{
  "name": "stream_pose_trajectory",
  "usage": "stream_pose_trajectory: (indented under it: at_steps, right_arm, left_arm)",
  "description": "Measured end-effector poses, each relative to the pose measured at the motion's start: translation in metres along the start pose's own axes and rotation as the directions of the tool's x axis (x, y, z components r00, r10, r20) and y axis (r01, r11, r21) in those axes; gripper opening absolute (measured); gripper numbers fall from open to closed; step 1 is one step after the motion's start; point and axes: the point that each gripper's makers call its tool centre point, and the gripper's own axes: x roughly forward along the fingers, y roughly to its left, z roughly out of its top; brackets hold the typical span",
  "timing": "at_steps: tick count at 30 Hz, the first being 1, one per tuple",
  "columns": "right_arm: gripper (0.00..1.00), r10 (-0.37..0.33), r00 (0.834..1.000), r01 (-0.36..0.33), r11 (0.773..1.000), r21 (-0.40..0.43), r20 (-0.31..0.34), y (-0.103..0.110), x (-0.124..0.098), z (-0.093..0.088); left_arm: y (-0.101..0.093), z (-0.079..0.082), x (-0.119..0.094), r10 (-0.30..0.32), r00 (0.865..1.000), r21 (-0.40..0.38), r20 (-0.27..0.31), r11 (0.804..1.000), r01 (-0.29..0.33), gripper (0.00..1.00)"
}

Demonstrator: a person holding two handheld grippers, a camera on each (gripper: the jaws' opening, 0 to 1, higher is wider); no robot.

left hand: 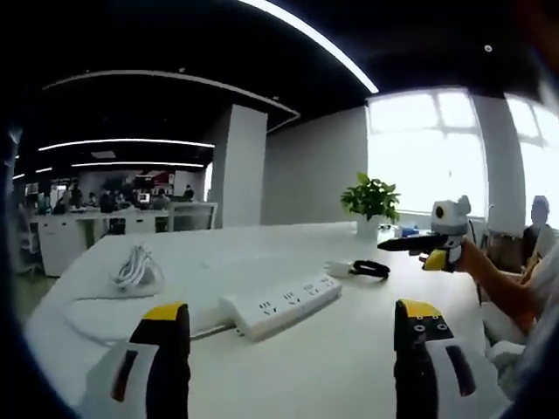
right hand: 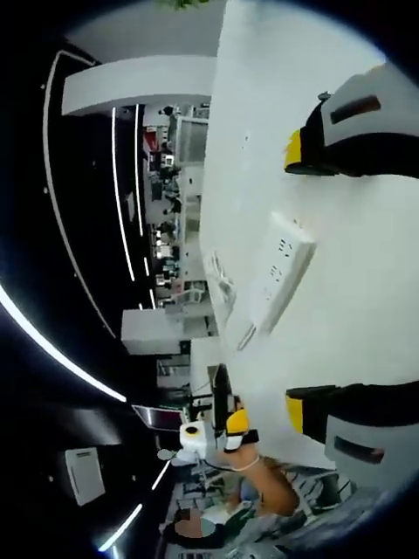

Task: Straighten the power strip on the desk, plug the charger into it

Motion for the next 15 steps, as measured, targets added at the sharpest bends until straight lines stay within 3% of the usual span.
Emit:
stream_pose_trajectory:
  at_steps: [10,15]
  right_arm:
    - [1.00,-0.020,0.999,0.019,0.999,0.030,0.038,-0.003,-0.030,-0.008]
    - [1.00,-0.048,0.998,0.046,0.998,0.047,0.034,-0.011,-0.038,-0.016]
  left_arm:
    - [-0.004,-0.012,-0.022,-0.001,1.000,-0.049,0.027,0.999,0.003,0.97]
    - [-0.004,-0.023,-0.031,0.035,0.999,-0.031,-0.028,0.999,-0.036,0.95]
